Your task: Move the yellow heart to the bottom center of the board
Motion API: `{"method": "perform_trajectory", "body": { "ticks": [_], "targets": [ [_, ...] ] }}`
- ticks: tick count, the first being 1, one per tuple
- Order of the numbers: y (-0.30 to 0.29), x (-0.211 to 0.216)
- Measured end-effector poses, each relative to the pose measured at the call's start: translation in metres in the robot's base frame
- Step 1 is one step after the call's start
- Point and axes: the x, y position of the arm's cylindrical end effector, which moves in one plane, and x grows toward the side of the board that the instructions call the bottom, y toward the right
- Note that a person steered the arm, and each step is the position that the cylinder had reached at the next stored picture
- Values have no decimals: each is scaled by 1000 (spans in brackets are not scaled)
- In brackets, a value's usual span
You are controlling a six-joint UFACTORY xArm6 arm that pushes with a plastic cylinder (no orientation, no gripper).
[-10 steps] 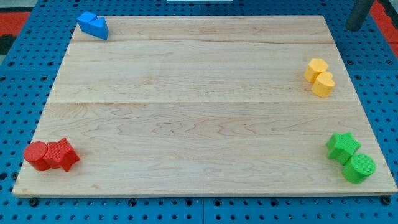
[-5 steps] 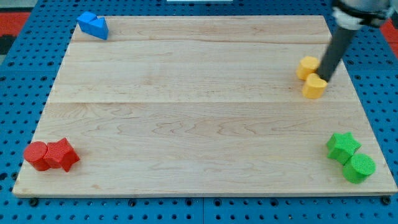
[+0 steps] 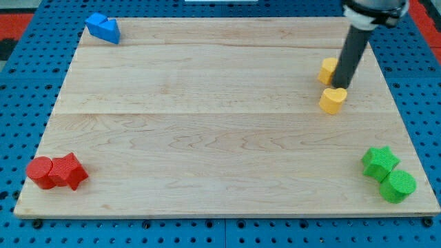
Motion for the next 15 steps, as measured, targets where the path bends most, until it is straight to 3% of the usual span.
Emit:
{"method": "perform_trajectory", "body": {
  "ticks": [1,2,4,6,7,8,9,10,11,12,13,14,15],
  "targets": [
    [29,4],
    [7,44],
    [-161,77],
    [-52,38],
    [-105,25],
    [-218,54],
    [-248,88],
    [-251,70],
    [-303,63],
    [-343,99],
    [-284,114],
    [-294,108],
    [-312,70]
  ]
}}
